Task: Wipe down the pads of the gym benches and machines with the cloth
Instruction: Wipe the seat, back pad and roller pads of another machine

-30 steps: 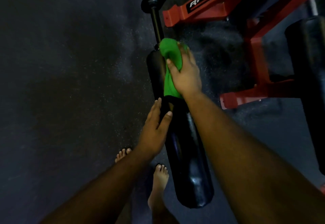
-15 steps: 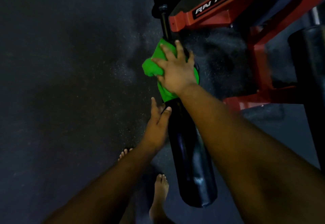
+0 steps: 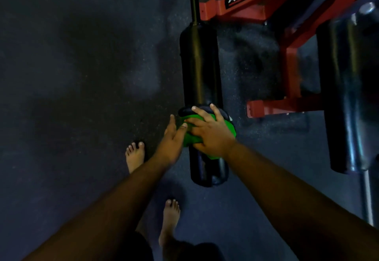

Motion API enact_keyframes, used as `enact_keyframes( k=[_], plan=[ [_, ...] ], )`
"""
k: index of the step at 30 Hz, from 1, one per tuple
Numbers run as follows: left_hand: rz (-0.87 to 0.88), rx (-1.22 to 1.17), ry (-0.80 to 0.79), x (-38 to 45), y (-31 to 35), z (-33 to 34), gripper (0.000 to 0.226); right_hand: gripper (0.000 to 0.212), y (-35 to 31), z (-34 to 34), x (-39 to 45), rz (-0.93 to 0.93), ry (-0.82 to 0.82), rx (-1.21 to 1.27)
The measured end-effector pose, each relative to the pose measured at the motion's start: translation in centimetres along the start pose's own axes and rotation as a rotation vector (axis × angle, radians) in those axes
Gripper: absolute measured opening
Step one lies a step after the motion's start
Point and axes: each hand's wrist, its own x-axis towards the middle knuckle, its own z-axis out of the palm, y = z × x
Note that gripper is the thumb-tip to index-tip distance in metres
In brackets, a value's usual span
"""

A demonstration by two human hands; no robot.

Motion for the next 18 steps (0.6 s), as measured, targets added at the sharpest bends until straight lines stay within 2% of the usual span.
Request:
enact_keyframes(
  k=[4, 7, 11, 14, 17, 18],
  plan=[
    [-0.006, 0.101, 0.006, -3.3, -4.1, 1.7, 0.085, 0.052, -4.3, 4.8, -6.9, -0.063, -0.002, 0.006],
    [0.011, 0.216, 0.020, -6.7, -6.6, 2.7, 0.075, 0.050, -7.2, 6.4, -10.5, -0.018, 0.007, 0.090],
    [-0.028, 0.219, 0.036, -13.6, -6.7, 3.0, 0.079, 0.062, -9.6, 2.9, -14.4, 0.148, 0.020, 0.473],
    [-0.011, 0.167, 0.091, -21.0, -4.0, 2.6, 0.079, 0.061, -12.7, -2.4, -17.4, 0.199, 0.218, 0.575],
    [0.063, 0.052, 0.127, -29.3, -0.4, 1.2, 0.032, 0.049, -17.1, -8.7, -19.5, 0.210, 0.406, 0.635],
    [0.124, -0.001, 0.137, -32.6, 0.6, 0.4, 0.023, 0.048, -19.0, -11.2, -20.1, 0.198, 0.447, 0.640]
  ],
)
